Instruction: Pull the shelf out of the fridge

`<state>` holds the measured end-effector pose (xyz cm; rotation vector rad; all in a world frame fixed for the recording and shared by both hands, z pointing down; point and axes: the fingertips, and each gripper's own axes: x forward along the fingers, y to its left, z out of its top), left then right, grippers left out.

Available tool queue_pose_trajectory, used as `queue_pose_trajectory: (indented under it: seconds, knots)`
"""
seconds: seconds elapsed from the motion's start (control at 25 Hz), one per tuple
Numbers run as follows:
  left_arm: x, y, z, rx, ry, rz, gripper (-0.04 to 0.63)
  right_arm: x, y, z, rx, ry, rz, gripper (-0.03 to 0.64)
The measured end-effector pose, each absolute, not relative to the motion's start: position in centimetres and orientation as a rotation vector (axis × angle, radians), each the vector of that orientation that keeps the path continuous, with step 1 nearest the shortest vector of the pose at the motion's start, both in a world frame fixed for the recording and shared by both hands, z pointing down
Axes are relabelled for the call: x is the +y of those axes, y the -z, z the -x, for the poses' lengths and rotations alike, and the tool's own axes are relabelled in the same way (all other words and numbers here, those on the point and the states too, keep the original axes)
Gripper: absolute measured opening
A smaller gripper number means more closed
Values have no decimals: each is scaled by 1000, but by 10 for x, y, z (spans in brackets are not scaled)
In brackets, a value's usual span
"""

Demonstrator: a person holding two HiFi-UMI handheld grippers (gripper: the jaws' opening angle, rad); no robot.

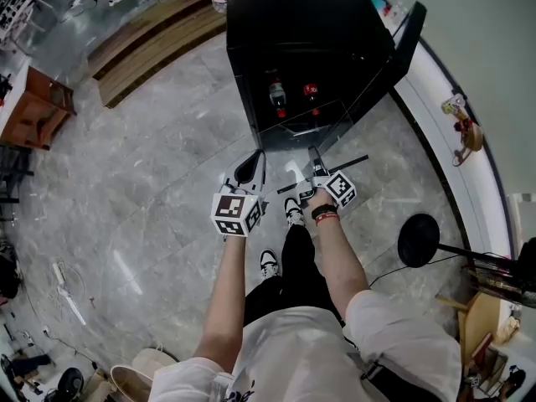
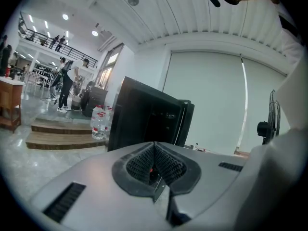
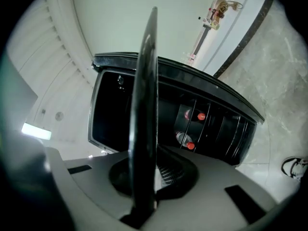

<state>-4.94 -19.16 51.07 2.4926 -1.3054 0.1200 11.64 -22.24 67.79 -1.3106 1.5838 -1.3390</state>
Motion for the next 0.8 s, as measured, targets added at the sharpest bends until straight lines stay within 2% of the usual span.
queue_pose_trajectory:
  seconds: [0.8]
  knots:
    - [-157, -443, 35, -1342, -114, -2490, 18, -142, -541, -161, 1845, 1251, 1484, 23]
